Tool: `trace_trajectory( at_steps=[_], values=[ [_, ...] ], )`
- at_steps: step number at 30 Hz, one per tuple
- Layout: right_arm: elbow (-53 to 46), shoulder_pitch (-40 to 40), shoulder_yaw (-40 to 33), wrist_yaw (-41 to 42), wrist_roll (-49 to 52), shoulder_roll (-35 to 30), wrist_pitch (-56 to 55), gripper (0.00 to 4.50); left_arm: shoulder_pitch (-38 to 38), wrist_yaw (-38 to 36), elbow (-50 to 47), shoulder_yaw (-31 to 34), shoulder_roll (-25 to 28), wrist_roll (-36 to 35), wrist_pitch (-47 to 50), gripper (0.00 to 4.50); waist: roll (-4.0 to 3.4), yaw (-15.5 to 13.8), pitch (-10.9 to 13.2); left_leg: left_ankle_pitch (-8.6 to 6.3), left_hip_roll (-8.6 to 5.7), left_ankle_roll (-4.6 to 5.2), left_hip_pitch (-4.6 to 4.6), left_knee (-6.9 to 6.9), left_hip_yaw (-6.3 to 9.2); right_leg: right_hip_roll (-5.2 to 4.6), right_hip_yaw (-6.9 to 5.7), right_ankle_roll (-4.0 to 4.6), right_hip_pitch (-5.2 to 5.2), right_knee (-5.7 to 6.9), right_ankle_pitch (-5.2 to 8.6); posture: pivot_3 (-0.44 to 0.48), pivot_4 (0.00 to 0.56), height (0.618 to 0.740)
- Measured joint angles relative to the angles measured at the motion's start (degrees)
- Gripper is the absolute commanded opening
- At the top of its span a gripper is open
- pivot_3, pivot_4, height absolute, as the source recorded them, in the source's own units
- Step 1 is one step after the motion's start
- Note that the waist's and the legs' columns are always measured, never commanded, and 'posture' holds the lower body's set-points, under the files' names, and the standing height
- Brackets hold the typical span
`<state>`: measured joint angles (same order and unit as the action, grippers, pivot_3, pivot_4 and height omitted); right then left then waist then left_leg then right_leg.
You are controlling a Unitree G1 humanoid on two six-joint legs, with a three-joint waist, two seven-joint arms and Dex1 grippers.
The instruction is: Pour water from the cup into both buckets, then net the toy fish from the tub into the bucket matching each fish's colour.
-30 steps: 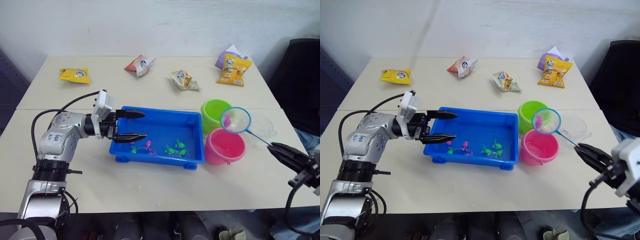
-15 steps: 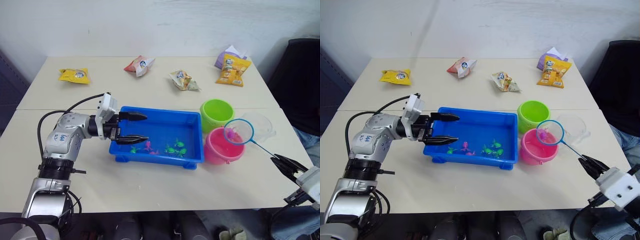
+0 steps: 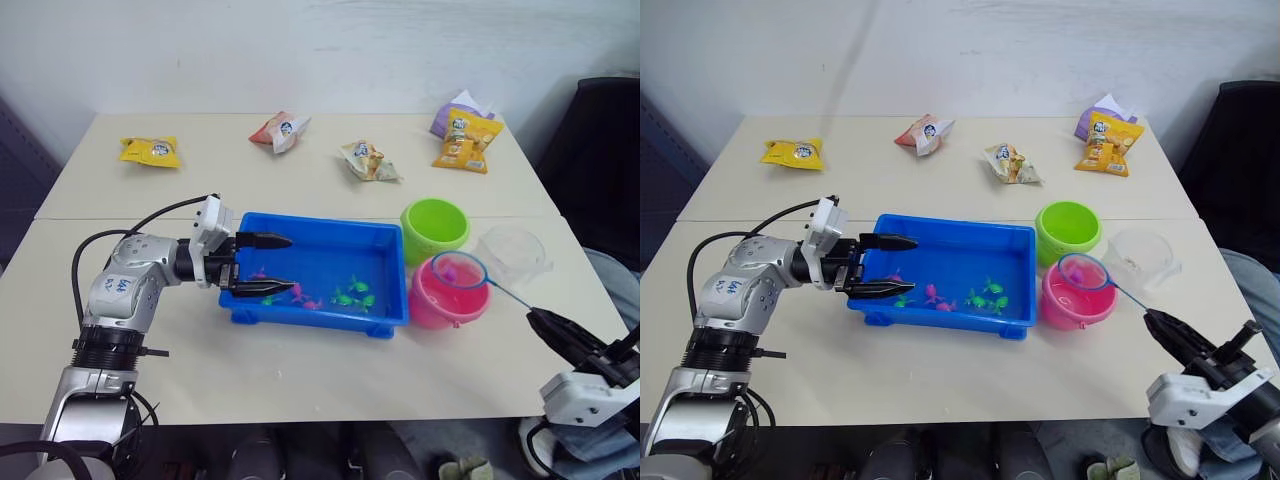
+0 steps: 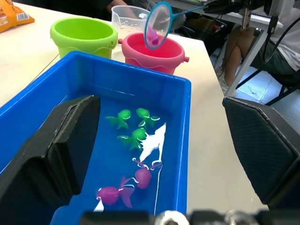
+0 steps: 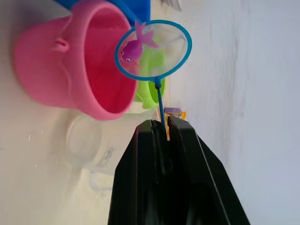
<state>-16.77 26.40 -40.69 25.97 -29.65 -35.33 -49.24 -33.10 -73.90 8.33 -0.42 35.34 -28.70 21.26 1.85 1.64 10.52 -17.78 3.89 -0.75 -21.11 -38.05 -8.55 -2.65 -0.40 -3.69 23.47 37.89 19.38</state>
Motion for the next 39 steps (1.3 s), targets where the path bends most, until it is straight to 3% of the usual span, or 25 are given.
trace_trajectory(
  at_steps=[13, 26, 29, 33, 39],
  values=[
    [4.97, -0.07, -2.85, -18.47, -12.75, -3.69, -4.38, 0.00, 2.51, 1.98, -0.64, 2.56, 0.81, 1.35, -6.03, 4.48, -0.03, 0.13, -0.01, 0.01, 0.04, -0.08, 0.07, 0.00, -0.05, -0.02, 0.11, 0.03, 0.00, 0.04, 0.01, 0.000, 0.150, 0.739],
    [5.37, 6.72, -2.56, -18.61, -8.42, -5.86, -0.62, 0.00, 8.89, 3.08, -4.47, 3.80, 1.60, 0.90, -5.83, 4.48, -0.07, 0.22, -0.03, 0.00, 0.16, -0.15, 0.21, 0.03, -0.11, 0.00, 0.21, 0.06, -0.07, 0.08, 0.03, 0.000, 0.150, 0.739],
    [3.37, 8.10, 0.02, -14.12, 2.35, -6.51, 3.01, 0.00, 9.12, 3.06, -4.47, 4.12, 1.80, 0.80, -5.57, 4.48, -0.08, 0.26, -0.02, 0.00, 0.17, -0.16, 0.21, 0.02, -0.12, 0.00, 0.23, 0.07, -0.07, 0.10, 0.03, 0.000, 0.150, 0.739],
    [-5.41, 8.19, 5.11, -2.55, 26.35, -13.19, 16.86, 0.00, 9.49, 1.81, -1.85, 6.20, 3.14, 0.82, -7.94, 4.48, -0.07, 1.08, -0.01, -0.03, 0.19, -0.15, 0.72, 0.13, -0.06, 0.06, 0.40, 0.06, -0.51, 0.08, 0.02, 0.000, 0.150, 0.739],
    [-16.82, -4.22, 13.36, 6.67, 53.83, -24.71, 47.06, 0.00, 11.99, 0.22, 1.13, 9.59, 6.43, 0.82, -11.17, 4.48, -0.07, 1.47, 0.00, -0.15, 0.24, -0.09, 0.91, 0.15, 0.09, 0.05, 0.37, 0.10, -0.75, 0.00, 0.04, 0.000, 0.150, 0.739]
  ],
)
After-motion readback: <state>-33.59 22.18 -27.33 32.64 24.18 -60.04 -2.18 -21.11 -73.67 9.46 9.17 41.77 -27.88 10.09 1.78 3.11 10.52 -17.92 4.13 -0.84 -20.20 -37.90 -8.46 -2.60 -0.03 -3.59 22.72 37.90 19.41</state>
